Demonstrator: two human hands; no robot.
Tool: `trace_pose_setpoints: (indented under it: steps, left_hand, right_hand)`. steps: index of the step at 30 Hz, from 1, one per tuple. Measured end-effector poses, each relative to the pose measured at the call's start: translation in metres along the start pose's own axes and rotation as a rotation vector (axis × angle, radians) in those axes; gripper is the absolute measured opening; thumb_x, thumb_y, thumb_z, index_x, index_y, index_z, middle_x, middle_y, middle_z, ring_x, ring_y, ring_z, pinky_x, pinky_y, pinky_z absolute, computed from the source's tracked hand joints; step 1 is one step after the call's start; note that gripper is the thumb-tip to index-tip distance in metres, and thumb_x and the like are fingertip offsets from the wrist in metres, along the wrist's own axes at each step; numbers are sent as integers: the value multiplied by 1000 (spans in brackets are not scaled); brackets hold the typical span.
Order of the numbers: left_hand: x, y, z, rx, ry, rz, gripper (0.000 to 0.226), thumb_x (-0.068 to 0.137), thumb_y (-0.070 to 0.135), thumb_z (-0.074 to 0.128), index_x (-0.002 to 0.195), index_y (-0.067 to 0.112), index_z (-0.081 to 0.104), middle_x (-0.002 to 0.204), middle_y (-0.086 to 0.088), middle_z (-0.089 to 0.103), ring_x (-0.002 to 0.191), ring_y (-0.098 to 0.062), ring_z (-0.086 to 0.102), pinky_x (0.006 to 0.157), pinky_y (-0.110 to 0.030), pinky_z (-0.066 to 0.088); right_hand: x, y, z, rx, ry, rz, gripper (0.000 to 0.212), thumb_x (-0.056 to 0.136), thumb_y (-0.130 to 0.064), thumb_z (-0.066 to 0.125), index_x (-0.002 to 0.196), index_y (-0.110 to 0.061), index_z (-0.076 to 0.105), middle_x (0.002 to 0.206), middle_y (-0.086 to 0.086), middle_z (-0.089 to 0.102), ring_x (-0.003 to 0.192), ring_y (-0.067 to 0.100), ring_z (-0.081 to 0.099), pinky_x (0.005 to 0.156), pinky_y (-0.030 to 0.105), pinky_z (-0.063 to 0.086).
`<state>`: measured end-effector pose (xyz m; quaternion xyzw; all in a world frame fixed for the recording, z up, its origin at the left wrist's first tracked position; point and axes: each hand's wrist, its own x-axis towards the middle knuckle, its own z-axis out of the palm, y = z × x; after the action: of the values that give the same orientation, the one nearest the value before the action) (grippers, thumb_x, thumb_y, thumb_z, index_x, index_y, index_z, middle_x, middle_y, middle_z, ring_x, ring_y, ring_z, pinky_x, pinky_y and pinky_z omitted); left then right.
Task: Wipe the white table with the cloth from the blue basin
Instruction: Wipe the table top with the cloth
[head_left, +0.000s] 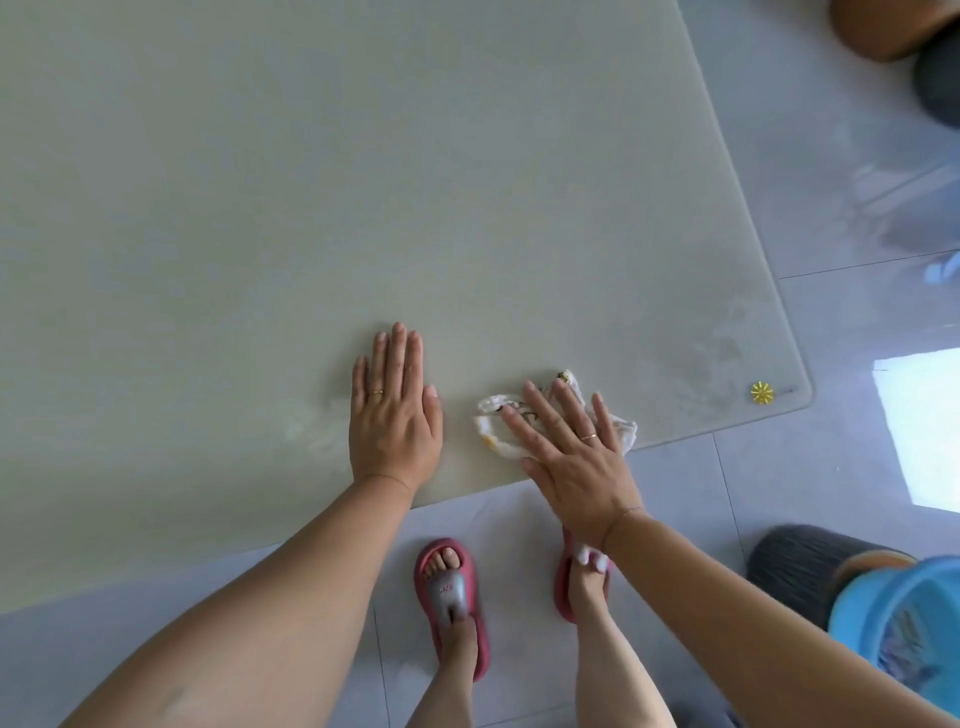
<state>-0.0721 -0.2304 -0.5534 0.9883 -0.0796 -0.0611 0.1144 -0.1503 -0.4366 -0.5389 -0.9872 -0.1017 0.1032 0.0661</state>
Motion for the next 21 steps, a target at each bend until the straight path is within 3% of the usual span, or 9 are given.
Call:
trace_pose_setpoints:
  steps: [4,7,9,11,14,16,18,21]
  left_hand:
    - [0,2,2,-3,19,-10,58,93,26,25,147,5,32,155,-14,29,144,-30,25,118,-46,16]
    - [1,7,1,7,39,-52,60,90,25,26,145,4,35,153,-15,31,143,-31,27,117,-49,18]
    - [3,19,-1,-1,69,-106,62,85,22,28,143,2,38,152,-16,34,142,-33,29,117,-50,16]
    - [11,38,-2,-26,81,-135,64,83,21,29,143,1,37,153,-17,32,142,-34,28,117,-49,14]
    - [30,69,2,-53,81,-128,61,87,20,36,146,3,31,155,-15,27,144,-32,23,118,-46,11]
    - [45,86,7,-63,78,-142,59,92,21,40,148,4,28,157,-13,24,145,-31,20,119,-44,8]
    - [60,99,12,-64,72,-162,59,96,23,41,149,5,24,158,-12,20,146,-29,16,119,-42,5]
    - [80,117,20,-69,74,-195,59,98,26,40,150,6,20,159,-11,17,147,-28,14,119,-39,1]
  right_hand:
    - [-5,78,-15,114,28,409,55,94,-45,20,148,-39,12,159,-5,13,147,21,-1,118,46,-6]
    - [11,47,-10,232,92,657,58,93,-43,25,150,-38,11,160,-4,6,147,23,-7,116,45,-13]
    - [15,12,-3,224,86,525,59,94,-42,28,150,-37,10,159,-5,3,146,25,-9,115,46,-13]
    - [8,4,2,126,49,231,57,95,-41,31,149,-35,16,158,-4,9,146,26,-1,116,49,-4]
    - [8,60,-5,3,31,-60,54,94,-41,31,147,-33,26,155,-2,25,143,27,12,116,51,12]
    - [10,106,-15,-5,30,45,53,94,-42,28,146,-33,23,155,0,26,144,26,9,116,52,10]
    - [15,134,-23,86,31,293,55,94,-44,25,147,-36,14,158,-2,18,146,23,2,117,49,-1]
    - [30,111,-22,192,76,583,59,93,-43,27,149,-36,11,160,-2,9,147,27,-4,115,48,-11]
